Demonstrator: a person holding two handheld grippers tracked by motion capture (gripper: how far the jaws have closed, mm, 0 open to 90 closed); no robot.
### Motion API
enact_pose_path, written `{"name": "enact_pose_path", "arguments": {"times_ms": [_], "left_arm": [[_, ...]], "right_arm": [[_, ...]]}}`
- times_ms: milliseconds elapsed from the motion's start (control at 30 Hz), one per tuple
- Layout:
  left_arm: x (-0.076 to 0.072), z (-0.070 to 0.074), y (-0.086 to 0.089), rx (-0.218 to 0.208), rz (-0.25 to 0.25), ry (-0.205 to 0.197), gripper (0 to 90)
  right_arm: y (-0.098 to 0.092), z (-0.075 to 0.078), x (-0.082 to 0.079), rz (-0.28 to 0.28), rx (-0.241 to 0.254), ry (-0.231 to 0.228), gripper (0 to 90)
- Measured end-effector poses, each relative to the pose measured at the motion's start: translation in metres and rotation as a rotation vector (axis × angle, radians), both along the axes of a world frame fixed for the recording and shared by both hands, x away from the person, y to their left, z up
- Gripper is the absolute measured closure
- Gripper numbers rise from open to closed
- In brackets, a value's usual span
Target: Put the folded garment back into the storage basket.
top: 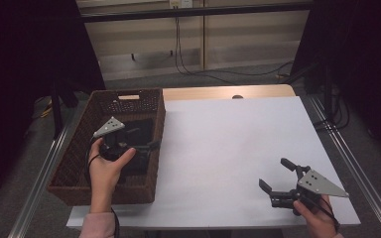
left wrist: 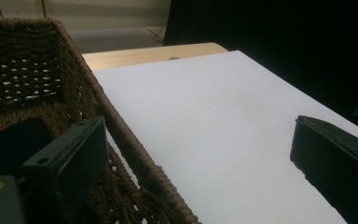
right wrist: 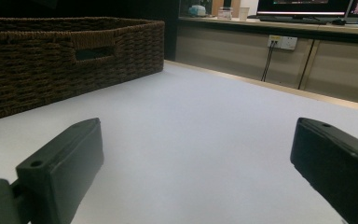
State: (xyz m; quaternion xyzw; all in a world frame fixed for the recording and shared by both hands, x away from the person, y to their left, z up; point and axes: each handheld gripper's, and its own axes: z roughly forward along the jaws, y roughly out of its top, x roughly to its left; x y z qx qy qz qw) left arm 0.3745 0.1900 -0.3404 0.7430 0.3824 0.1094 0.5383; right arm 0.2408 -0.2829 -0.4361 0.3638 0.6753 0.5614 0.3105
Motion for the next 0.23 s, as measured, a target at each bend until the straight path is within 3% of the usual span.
{"name": "enact_pose_path", "arguments": {"times_ms": [167, 233], "left_arm": [[-0.0009, 0.0011, -0.0003, -0.021, -0.003, -0.008, 4.2], [-0.0007, 0.0013, 0.0002, -0.007, 0.0, -0.009, 4.2]], "right_arm": [[0.0001, 0.0, -0.0006, -0.003, 0.003, 0.002, 2.1], [0.0003, 0.0, -0.0007, -0.004, 0.004, 0.003, 2.1]]}}
